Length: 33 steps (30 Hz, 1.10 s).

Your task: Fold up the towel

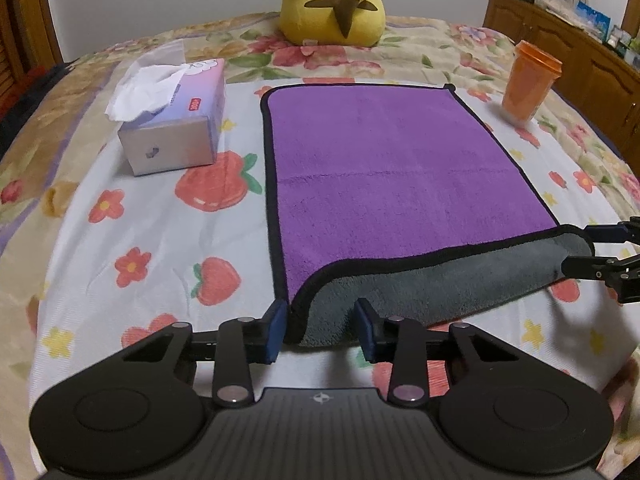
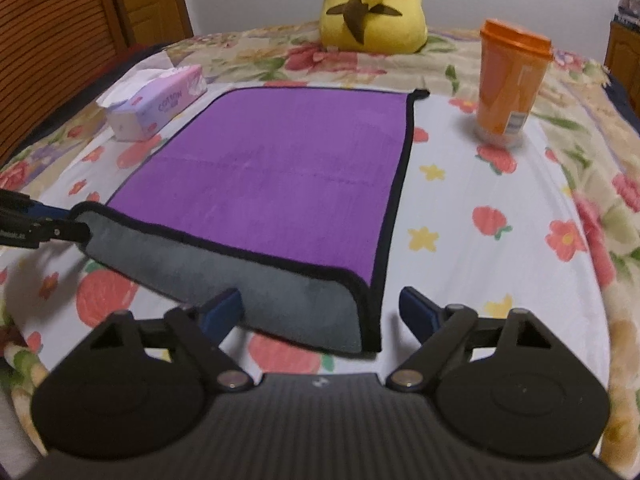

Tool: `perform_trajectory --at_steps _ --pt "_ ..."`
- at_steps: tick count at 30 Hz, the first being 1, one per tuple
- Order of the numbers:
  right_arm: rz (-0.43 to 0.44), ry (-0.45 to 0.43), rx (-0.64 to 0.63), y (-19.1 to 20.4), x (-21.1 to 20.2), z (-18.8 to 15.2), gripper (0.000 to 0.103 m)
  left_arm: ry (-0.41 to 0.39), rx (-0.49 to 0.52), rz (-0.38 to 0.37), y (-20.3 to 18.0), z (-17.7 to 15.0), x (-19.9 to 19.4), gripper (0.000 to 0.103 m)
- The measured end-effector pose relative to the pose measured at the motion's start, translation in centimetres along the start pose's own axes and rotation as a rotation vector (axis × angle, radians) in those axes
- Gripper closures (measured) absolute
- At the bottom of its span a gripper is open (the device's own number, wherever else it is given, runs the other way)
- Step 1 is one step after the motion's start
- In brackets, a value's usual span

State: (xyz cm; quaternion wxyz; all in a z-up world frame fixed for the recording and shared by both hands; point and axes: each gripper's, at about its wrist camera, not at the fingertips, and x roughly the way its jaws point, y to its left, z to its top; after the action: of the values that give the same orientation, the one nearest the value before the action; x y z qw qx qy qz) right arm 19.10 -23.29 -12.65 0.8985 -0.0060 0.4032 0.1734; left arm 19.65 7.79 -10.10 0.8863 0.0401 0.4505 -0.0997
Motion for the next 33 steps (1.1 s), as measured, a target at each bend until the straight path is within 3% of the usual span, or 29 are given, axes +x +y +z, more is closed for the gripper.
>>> perform_trajectory --at_steps 8,11,13,23,25,33 --pt "0.020 0.015 0.009 -0.2 0.0 0.0 0.035 0.010 0.010 0.012 0.0 -0.3 0.3 0.071" --pt "0.023 0.020 0.015 -0.5 -0.1 0.1 0.047 0.005 0.014 0.021 0.0 -0.3 0.3 0.075" --pt "0.016 0.028 0.011 -0.6 0.0 0.2 0.062 0.004 0.017 0.024 0.0 -0.4 0.3 0.077" --pt "0.007 0.032 0.008 -1.1 -0.1 0.1 0.084 -0.008 0.019 0.019 -0.1 -0.5 0.1 0.090" --pt "0.006 0.037 -0.002 -1.1 0.0 0.0 0.096 -0.016 0.025 0.014 -0.1 -0.4 -0.1 0.092" --pt "-0.004 -0.007 -0.014 -1.1 -0.6 0.3 0.098 -0.081 0.041 0.002 -0.5 0.0 -1.4 0.094"
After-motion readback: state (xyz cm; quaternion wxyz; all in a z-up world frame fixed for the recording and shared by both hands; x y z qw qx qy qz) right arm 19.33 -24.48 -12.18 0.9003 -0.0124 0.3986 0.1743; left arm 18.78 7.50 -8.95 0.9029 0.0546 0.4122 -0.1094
